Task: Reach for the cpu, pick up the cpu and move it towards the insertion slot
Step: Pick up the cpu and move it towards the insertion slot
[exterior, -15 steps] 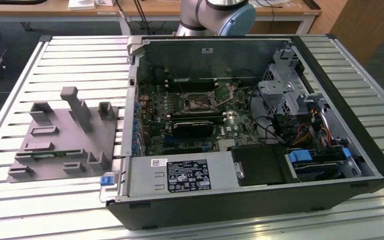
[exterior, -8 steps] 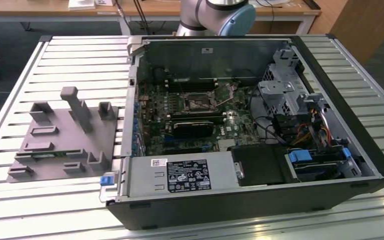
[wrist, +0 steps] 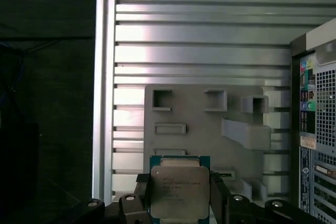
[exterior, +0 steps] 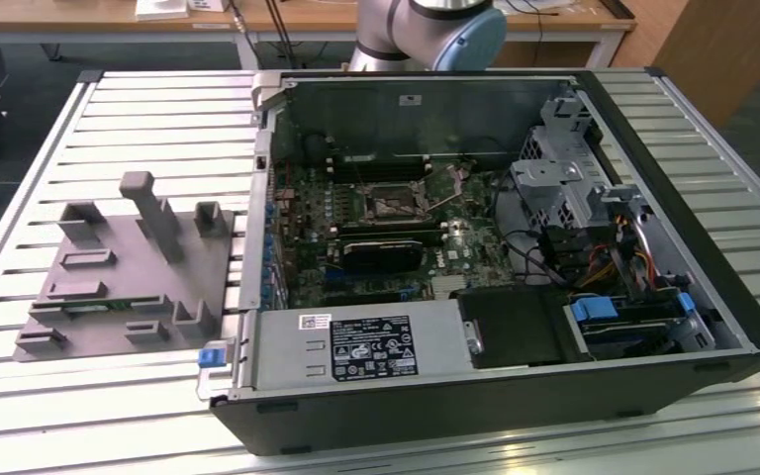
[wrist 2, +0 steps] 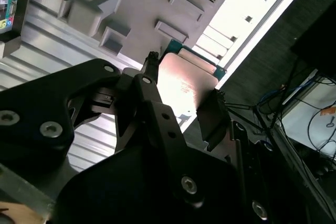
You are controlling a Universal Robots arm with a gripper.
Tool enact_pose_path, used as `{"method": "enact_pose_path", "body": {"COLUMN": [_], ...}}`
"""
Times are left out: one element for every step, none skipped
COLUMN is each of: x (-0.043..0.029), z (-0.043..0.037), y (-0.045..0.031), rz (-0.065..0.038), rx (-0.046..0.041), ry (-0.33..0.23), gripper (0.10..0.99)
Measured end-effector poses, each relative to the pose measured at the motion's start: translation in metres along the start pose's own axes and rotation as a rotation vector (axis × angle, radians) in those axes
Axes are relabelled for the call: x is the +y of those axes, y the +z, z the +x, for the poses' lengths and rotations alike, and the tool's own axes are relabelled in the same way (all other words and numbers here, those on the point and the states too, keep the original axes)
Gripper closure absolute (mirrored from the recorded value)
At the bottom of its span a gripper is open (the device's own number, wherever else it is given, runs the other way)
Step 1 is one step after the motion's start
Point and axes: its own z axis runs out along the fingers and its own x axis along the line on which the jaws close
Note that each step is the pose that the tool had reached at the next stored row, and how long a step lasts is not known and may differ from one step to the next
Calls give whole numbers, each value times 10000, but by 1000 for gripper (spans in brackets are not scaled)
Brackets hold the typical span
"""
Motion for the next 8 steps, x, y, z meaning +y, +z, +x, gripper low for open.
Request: {"method": "enact_pose_path", "body": {"x": [0, 0, 0, 0, 0, 0, 0, 0], "z": [-17, -35, -57, -81, -109, -135, -158, -181], "y": [0, -1, -1, 0, 0, 0, 0, 0], "rz": [-7, -12, -21, -30, -41, -52, -61, -74], "rx": [-1, 1, 1, 0, 0, -1, 0, 0], "ry": [0, 0, 0, 0, 0, 0, -1, 0], "gripper": [545, 545, 545, 545, 545, 545, 545, 545]}}
